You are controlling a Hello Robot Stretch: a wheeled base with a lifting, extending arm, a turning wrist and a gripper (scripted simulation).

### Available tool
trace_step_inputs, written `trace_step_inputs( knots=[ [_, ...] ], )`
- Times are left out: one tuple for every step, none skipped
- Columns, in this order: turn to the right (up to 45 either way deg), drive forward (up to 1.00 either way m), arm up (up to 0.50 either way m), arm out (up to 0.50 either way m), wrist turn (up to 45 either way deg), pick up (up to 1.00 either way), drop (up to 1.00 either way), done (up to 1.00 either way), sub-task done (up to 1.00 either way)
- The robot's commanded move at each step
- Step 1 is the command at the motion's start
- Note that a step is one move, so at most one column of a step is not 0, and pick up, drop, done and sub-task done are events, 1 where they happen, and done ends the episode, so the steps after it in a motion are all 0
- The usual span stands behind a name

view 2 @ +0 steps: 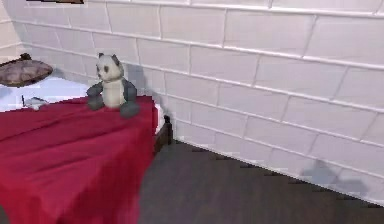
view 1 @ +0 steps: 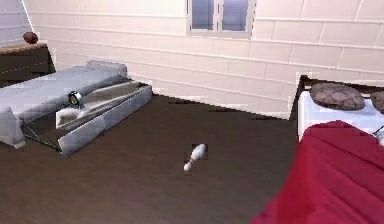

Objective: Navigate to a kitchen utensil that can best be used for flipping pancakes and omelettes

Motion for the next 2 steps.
trace_step_inputs(
  knots=[
    [0.0, 0.30, 0.00, 0.00, 0.0, 0.00, 0.00, 0.00, 0.00],
    [-45.0, 0.00, 0.00, 0.00, 0.0, 0.00, 0.00, 0.00, 0.00]
  ],
)
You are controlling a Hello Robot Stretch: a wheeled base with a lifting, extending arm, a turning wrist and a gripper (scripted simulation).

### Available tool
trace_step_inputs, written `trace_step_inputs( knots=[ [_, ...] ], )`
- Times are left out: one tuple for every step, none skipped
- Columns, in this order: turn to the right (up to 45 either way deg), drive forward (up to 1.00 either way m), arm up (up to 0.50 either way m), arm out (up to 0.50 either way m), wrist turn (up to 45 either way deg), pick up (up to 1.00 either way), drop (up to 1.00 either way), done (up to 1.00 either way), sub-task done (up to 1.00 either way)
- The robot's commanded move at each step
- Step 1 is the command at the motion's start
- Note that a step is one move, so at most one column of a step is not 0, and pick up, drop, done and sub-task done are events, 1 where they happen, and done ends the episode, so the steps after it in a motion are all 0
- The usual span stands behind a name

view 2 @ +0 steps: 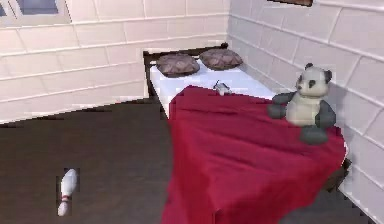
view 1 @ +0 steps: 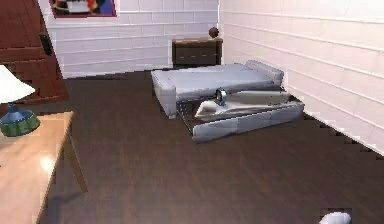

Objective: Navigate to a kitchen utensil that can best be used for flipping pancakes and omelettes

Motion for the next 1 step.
trace_step_inputs(
  knots=[
    [-18.0, 0.00, 0.00, 0.00, 0.0, 0.00, 0.00, 0.00, 0.00]
  ],
)
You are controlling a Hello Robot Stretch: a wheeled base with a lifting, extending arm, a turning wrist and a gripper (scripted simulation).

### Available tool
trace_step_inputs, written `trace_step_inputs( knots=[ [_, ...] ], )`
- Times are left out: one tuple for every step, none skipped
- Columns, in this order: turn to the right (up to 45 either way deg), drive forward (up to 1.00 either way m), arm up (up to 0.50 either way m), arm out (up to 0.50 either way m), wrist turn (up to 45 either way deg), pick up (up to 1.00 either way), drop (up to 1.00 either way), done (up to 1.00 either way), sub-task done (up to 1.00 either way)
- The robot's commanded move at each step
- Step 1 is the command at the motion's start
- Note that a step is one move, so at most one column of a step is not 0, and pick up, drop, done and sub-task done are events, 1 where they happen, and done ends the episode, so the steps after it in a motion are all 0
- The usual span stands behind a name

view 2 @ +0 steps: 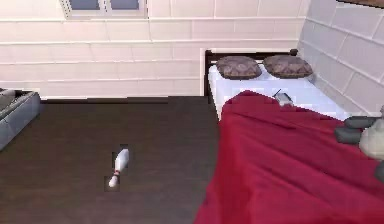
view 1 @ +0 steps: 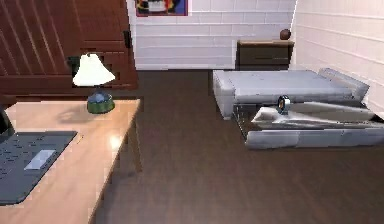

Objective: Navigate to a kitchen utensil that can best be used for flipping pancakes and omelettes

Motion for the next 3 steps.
trace_step_inputs(
  knots=[
    [0.0, 1.00, 0.00, 0.00, 0.0, 0.00, 0.00, 0.00, 0.00],
    [-3.0, 0.00, 0.00, 0.00, 0.0, 0.00, 0.00, 0.00, 0.00],
    [0.0, 0.65, 0.00, 0.00, 0.0, 0.00, 0.00, 0.00, 0.00]
  ],
)
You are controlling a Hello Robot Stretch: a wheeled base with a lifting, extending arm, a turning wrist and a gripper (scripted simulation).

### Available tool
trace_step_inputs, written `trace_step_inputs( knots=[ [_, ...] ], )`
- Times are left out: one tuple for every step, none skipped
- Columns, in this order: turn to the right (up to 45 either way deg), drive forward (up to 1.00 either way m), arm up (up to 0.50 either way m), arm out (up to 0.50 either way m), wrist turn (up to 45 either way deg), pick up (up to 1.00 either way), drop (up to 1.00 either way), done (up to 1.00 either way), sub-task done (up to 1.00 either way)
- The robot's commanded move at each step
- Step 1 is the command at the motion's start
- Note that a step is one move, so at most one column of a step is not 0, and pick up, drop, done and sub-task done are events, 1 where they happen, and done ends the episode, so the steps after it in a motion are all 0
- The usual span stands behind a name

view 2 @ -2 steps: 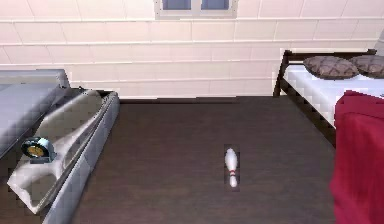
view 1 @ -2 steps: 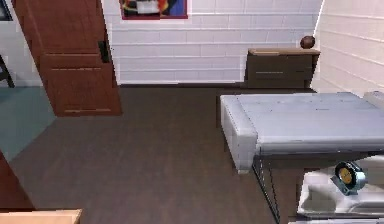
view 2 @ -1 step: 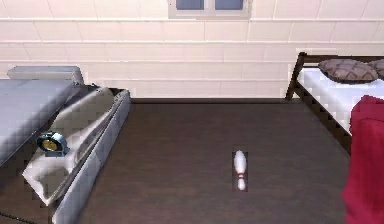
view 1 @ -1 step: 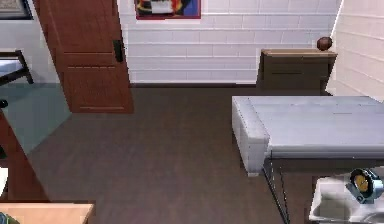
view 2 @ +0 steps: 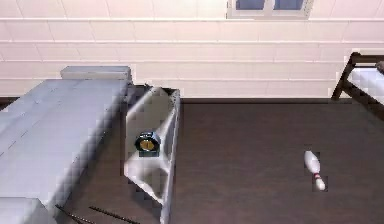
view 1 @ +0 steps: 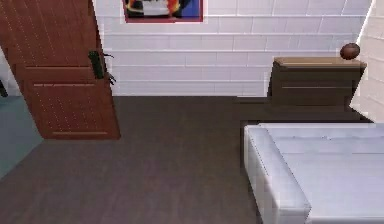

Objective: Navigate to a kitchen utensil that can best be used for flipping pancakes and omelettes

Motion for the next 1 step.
trace_step_inputs(
  knots=[
    [-27.0, 0.00, 0.00, 0.00, 0.0, 0.00, 0.00, 0.00, 0.00]
  ],
)
